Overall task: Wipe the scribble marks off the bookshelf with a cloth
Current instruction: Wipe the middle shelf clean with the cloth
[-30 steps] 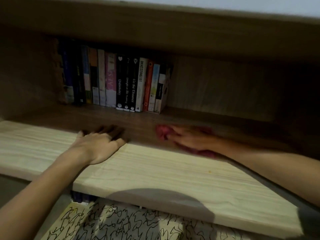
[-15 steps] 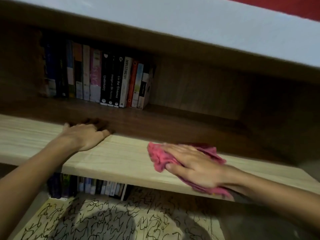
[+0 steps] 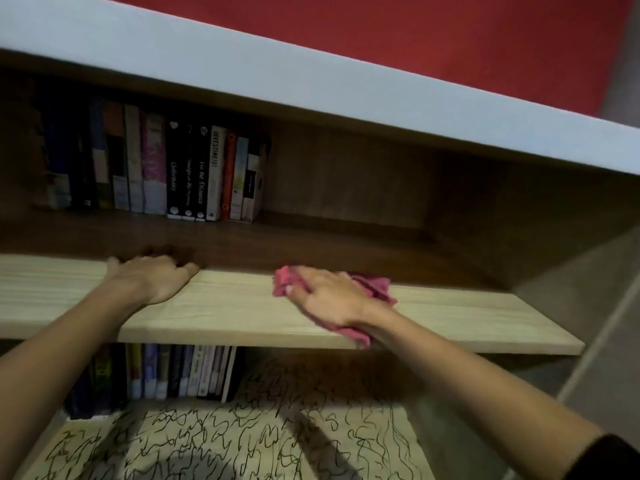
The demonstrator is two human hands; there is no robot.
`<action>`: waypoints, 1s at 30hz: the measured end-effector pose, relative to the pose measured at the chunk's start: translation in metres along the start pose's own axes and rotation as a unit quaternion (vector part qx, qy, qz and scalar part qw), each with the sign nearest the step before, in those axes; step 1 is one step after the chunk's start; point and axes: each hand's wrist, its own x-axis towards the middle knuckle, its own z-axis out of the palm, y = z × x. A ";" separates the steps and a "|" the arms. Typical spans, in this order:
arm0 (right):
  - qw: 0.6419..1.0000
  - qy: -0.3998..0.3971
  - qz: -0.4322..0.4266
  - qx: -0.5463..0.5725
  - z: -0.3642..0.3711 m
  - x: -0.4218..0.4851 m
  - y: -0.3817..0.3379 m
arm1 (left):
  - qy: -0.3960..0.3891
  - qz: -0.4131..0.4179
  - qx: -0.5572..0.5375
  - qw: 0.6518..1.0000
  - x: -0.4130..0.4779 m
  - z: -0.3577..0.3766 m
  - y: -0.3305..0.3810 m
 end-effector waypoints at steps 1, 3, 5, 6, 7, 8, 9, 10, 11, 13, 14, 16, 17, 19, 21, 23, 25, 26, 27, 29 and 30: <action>0.999 0.007 -0.031 -0.007 0.007 -0.014 0.002 | 0.005 0.010 -0.002 1.000 -0.001 0.001 0.000; 0.999 0.025 -0.041 -0.012 0.004 -0.058 0.014 | 0.009 0.021 -0.003 1.000 -0.004 0.000 -0.002; 0.998 0.027 0.043 0.031 -0.009 -0.090 0.053 | 0.014 0.029 -0.005 0.999 -0.005 0.000 -0.003; 0.991 0.043 0.114 0.058 -0.016 -0.100 0.084 | 0.015 0.030 -0.005 0.999 -0.004 0.000 -0.004; 0.976 0.058 0.194 0.077 -0.025 -0.109 0.112 | 0.012 0.030 -0.001 0.999 -0.004 0.000 -0.003; 0.962 0.072 0.256 0.062 -0.032 -0.114 0.141 | 0.015 0.029 -0.001 0.999 -0.002 0.001 -0.001; 0.950 0.078 0.299 0.042 -0.036 -0.113 0.164 | 0.015 0.022 -0.002 1.000 -0.001 0.001 0.000; 0.945 0.077 0.317 0.028 -0.038 -0.107 0.175 | 0.017 0.015 -0.002 1.000 0.001 0.002 0.000; 0.944 0.069 0.323 0.022 -0.037 -0.095 0.172 | 0.016 0.010 -0.002 1.000 0.002 0.002 0.001; 0.958 0.062 0.278 0.009 -0.026 -0.065 0.138 | 0.013 0.006 -0.004 1.000 0.003 0.002 0.002; 0.970 0.060 0.237 0.013 -0.019 -0.051 0.109 | 0.010 0.008 0.001 1.000 0.001 0.001 0.002; 0.991 0.041 0.125 0.029 -0.006 -0.036 0.040 | 0.002 0.013 0.013 1.000 -0.006 -0.002 0.003; 0.996 0.030 0.076 0.035 -0.001 -0.036 0.013 | -0.002 0.017 0.015 1.000 -0.010 -0.003 0.003; 0.999 0.024 0.012 0.018 0.007 -0.046 -0.012 | -0.005 0.022 0.015 1.000 -0.017 -0.005 0.002; 0.999 0.013 -0.009 0.048 0.002 -0.066 -0.006 | -0.007 0.032 0.007 0.999 -0.020 -0.006 0.002; 0.992 0.008 0.046 0.116 -0.004 -0.074 0.051 | -0.008 0.043 0.002 0.999 -0.021 -0.007 0.002; 0.976 0.038 0.136 0.164 0.016 -0.062 0.158 | -0.006 0.041 0.002 0.999 -0.020 -0.005 0.002; 0.965 0.066 0.182 0.180 0.041 -0.030 0.253 | -0.005 0.040 0.002 0.999 -0.018 -0.005 0.002; 0.961 0.091 0.200 0.171 0.050 -0.004 0.320 | -0.006 0.039 0.000 0.999 -0.016 -0.004 0.002; 0.963 0.147 0.204 0.098 0.055 0.043 0.363 | -0.008 0.042 -0.008 0.999 -0.011 -0.001 0.003; 0.965 0.126 0.218 0.071 0.041 0.053 0.321 | -0.007 0.041 -0.013 0.999 -0.008 0.000 0.003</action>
